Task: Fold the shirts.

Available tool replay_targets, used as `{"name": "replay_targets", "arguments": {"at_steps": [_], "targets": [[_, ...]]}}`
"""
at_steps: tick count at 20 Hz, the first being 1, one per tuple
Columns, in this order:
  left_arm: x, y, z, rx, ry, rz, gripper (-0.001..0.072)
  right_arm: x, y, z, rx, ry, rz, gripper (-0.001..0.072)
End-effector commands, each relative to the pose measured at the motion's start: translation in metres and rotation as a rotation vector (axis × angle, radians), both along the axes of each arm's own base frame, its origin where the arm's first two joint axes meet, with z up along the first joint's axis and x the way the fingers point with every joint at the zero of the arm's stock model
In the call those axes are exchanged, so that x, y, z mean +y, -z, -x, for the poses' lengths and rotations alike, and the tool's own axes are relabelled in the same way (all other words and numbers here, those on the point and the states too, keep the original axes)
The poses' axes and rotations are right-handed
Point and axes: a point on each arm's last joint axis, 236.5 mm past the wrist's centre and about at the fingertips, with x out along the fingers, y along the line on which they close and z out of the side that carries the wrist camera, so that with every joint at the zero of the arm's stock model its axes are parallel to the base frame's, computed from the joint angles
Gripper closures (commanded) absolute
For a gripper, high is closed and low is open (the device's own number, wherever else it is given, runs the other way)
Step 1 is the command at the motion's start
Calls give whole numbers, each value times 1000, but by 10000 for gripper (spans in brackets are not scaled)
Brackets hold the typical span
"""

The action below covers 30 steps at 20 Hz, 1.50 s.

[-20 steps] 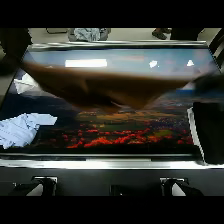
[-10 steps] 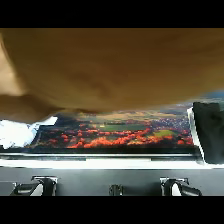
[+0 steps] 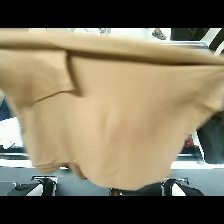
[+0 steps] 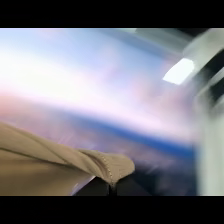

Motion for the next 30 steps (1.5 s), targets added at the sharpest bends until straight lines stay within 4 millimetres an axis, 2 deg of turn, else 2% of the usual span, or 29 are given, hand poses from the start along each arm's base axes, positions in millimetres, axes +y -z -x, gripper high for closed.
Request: {"name": "replay_targets", "arguments": {"at_steps": [1, 3, 4, 5, 7, 9, 11, 13, 15, 17, 19, 20, 22, 24, 27, 30], "targets": [[11, 151, -62, 432, 15, -19, 672, -11, 130, -46, 444, -32, -138, 666], [12, 256, -83, 663, 20, 7, 672, -10, 198, -73, 617, -49, -183, 666], [11, 297, -90, 732, 26, 8, 672, -5, 225, -86, 666, -67, -189, 666], [10, 332, -98, 779, 23, 16, 672, 3, 248, -103, 685, -90, -188, 666], [3, 372, -122, 797, 25, 35, 672, 20, 288, -146, 637, -117, -170, 665], [-2, 386, -153, 726, 13, 52, 672, 26, 300, -198, 478, -114, -141, 664], [3, 382, -187, 599, -27, 62, 672, 19, 288, -245, 276, -30, -161, 664], [13, 373, -215, 490, -103, 119, 672, 6, 270, -278, 104, 63, -185, 664], [15, 380, -226, 461, -136, 155, 673, 2, 269, -293, 39, 88, -195, 665], [6, 403, -225, 516, -129, 187, 672, 5, 297, -284, 130, 91, -207, 664], [-4, 424, -216, 593, -114, 209, 672, 14, 330, -262, 276, 91, -243, 664], [-4, 423, -211, 609, -107, 205, 672, 15, 336, -253, 324, 79, -233, 662], [-2, 407, -197, 645, -74, 182, 672, 15, 331, -232, 398, 21, -180, 662], [-3, 401, -166, 742, -3, 125, 672, 20, 326, -202, 509, -18, -172, 662], [-3, 428, -98, 1036, 49, 68, 672, 28, 338, -147, 752, -73, -178, 663], [1, 450, -54, 1209, 57, 46, 673, 39, 356, -112, 908, -88, -222, 663]]}}
